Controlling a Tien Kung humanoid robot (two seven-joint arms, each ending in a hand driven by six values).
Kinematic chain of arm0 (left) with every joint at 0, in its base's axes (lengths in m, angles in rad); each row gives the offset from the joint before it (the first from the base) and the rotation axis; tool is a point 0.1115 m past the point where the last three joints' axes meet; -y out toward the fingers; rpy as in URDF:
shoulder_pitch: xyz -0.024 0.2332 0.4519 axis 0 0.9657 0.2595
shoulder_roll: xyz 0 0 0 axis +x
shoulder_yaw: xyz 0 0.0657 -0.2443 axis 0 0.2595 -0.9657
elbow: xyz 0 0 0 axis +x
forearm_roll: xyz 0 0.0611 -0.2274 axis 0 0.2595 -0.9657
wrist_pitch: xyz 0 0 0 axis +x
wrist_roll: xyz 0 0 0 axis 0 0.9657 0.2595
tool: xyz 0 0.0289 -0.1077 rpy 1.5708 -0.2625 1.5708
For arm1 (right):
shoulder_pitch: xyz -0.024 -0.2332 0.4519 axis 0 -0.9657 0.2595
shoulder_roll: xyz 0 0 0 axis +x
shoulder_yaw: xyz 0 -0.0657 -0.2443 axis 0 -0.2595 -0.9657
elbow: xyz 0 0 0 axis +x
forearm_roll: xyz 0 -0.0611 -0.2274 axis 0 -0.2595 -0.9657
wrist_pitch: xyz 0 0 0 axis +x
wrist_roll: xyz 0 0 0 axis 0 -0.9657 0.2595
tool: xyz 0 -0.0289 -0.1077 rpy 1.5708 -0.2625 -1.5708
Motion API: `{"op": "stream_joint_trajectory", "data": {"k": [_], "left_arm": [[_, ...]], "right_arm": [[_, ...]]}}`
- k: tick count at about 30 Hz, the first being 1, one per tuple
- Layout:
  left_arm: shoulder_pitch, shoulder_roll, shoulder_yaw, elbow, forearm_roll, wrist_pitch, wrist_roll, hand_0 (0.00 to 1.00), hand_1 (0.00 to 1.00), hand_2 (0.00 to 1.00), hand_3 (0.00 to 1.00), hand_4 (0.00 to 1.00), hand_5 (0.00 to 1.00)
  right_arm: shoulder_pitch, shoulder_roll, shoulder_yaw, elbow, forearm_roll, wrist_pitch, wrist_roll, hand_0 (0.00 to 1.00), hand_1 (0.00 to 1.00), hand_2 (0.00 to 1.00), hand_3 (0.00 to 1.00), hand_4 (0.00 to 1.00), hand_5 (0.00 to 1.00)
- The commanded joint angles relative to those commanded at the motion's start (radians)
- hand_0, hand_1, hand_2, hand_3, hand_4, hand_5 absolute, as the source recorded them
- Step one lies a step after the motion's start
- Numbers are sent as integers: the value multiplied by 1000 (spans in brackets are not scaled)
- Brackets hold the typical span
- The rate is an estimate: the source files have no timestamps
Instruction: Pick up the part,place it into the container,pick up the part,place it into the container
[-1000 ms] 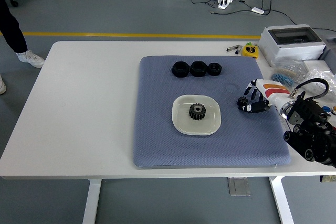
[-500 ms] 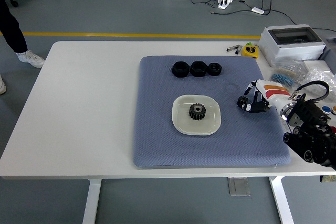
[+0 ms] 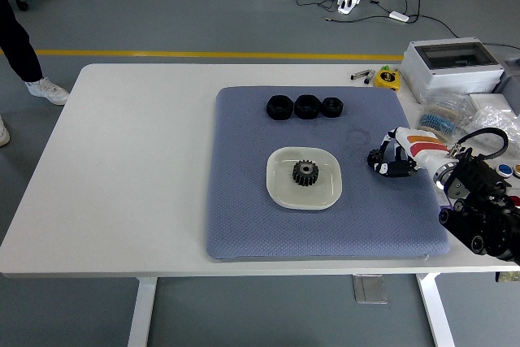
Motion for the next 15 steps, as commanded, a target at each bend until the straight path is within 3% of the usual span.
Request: {"op": "stream_joint_trajectory", "data": {"k": [1,2,7,8,13,15], "left_arm": [[0,0,-1,0,1,0,0,711,726,753,659,682,664],[0,0,-1,0,2,-1,0,710,726,755,657,682,664],[1,1,-2,0,4,-2,1,710,726,755,657,682,664],[1,1,-2,0,4,-2,1,710,725,754,658,682,662],[1,1,-1,0,3,-2,0,710,725,754,658,682,662],[1,1,-1,0,4,-3,0,710,724,753,658,681,662]], "right_arm": [[0,0,1,0,1,0,2,12,70,206,474,825,470],[0,-1,1,0,2,-1,3,2,40,162,405,834,446],[-3,-1,2,4,-6,-6,11,2,40,162,405,834,446],[-4,-1,2,6,-9,-7,12,2,2,111,327,795,470],[-8,0,3,13,-21,-8,17,2,2,111,327,795,470],[-10,-1,3,15,-23,-8,16,2,2,89,276,776,493]]}}
